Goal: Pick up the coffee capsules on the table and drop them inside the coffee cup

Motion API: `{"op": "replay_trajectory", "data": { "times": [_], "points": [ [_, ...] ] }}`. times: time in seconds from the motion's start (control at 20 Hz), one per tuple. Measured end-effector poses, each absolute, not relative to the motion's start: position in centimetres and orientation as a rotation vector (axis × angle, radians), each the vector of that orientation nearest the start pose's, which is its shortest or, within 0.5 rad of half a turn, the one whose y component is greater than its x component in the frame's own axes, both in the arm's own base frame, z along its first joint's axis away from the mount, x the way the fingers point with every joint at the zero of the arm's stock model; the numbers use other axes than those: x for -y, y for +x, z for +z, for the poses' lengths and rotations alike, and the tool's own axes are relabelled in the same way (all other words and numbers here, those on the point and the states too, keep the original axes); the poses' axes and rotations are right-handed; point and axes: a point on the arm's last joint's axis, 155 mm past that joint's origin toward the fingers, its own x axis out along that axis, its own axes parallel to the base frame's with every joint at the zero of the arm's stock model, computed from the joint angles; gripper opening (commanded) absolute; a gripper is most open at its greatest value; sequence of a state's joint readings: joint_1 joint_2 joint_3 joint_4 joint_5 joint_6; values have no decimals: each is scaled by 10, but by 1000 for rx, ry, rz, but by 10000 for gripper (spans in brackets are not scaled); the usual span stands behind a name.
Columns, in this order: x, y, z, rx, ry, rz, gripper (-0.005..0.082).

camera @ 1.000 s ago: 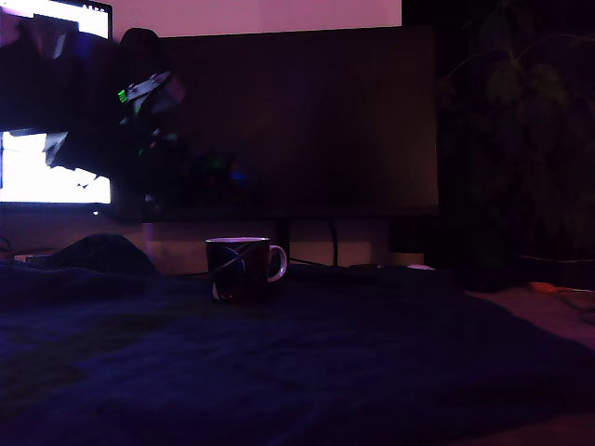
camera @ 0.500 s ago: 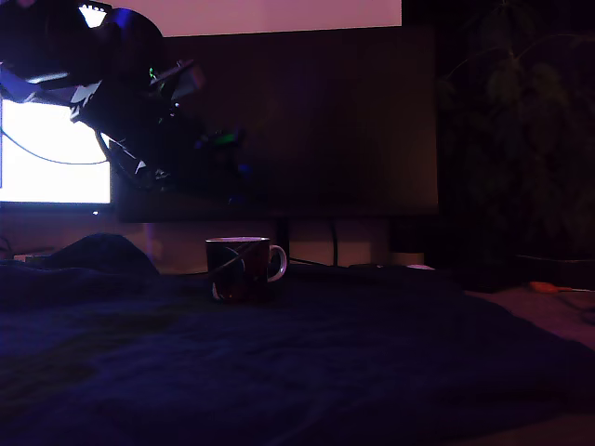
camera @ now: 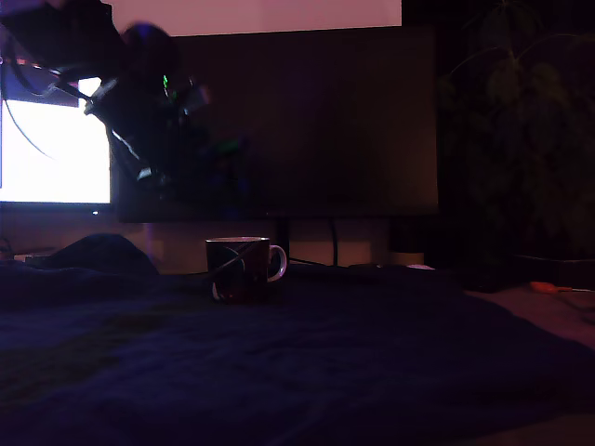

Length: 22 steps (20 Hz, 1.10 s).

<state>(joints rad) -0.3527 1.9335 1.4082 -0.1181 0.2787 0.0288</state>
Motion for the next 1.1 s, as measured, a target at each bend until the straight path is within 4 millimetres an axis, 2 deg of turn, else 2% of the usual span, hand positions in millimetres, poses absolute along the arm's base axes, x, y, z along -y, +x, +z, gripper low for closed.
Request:
{"op": "replay_trajectory", "data": {
  "times": [0.2, 0.65, 0.7, 0.9, 1.1],
  "points": [
    [237, 499, 116, -735, 54, -612, 181],
    [237, 500, 117, -744, 53, -611, 186],
    [237, 500, 117, -746, 54, -611, 201],
    [235, 496, 112, -773, 55, -609, 392],
    [232, 497, 112, -773, 52, -602, 387]
  ]
}}
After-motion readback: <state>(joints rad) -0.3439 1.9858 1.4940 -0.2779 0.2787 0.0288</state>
